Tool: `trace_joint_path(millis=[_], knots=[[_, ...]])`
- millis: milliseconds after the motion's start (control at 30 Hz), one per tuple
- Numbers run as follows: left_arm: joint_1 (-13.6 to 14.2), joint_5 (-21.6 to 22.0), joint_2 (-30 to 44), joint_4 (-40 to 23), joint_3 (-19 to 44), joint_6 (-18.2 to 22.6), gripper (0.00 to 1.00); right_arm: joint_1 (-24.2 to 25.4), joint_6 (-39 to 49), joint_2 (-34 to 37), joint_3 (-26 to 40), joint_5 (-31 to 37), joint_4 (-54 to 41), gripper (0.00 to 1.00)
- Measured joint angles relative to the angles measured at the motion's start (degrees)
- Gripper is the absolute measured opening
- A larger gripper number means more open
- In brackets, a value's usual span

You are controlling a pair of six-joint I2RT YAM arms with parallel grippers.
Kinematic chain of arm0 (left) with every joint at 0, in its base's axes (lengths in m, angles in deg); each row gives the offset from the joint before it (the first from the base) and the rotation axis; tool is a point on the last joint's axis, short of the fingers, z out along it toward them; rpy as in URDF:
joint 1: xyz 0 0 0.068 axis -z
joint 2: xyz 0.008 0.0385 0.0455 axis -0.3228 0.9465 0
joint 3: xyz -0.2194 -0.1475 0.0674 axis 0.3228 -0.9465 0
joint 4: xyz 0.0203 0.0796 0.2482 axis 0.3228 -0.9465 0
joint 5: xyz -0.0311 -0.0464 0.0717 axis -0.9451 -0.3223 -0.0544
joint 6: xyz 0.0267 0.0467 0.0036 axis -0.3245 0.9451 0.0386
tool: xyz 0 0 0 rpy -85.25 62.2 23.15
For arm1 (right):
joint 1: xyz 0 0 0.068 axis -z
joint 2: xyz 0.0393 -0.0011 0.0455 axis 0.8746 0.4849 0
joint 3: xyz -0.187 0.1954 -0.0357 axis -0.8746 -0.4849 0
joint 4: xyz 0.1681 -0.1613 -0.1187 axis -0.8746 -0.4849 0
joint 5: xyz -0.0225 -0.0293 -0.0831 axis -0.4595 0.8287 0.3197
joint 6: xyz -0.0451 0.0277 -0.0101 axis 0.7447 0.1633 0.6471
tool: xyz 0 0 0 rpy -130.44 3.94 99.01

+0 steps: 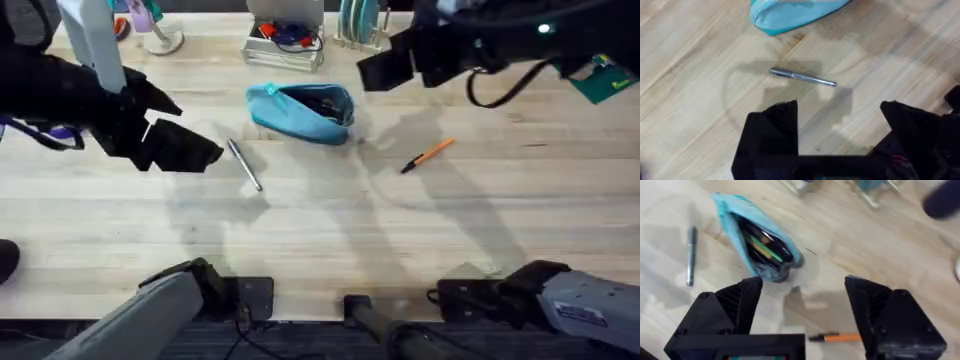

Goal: Unzip the bag, pick up the pens from the table one at a time and place them inside, then zip the bag closed.

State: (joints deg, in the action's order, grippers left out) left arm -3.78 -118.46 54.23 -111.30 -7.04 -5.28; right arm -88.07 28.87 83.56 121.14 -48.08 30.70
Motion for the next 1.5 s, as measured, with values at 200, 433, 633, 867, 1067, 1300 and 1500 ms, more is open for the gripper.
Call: trace_joint_path(millis=[200, 433, 633, 867, 1067, 1300, 1500], knots=[[0.00, 0.00, 0.00, 0.06, 0.00, -0.13, 0.995, -0.01, -8.75, -1.26, 3.62, 7.28, -10.47, 0.996], [0.00, 0.00, 0.00, 0.06, 0.00, -0.13, 0.995, 0.01, -24.44, -1.26, 5.63, 12.39, -21.21, 0.996], [0.00, 0.00, 0.00, 0.06, 0.00, -0.13, 0.995, 0.27, -45.28, -1.14, 5.64, 13.58, -30.84, 0.996], [0.00, 0.00, 0.00, 0.06, 0.00, -0.13, 0.995, 0.38, -59.29, 2.38, 5.68, 13.95, -34.59, 0.996], [0.00, 0.00, -0.01, 0.03, 0.00, -0.13, 0.995, 1.76, -62.47, 5.84, 5.64, 13.62, -33.83, 0.995], [0.00, 0.00, 0.00, 0.02, 0.00, -0.13, 0.995, 8.02, -63.67, 6.48, 0.35, 9.46, -27.33, 0.993], [0.00, 0.00, 0.00, 0.00, 0.00, -0.13, 0.995, 11.13, -64.94, 6.48, -11.15, 5.35, -17.31, 0.995]])
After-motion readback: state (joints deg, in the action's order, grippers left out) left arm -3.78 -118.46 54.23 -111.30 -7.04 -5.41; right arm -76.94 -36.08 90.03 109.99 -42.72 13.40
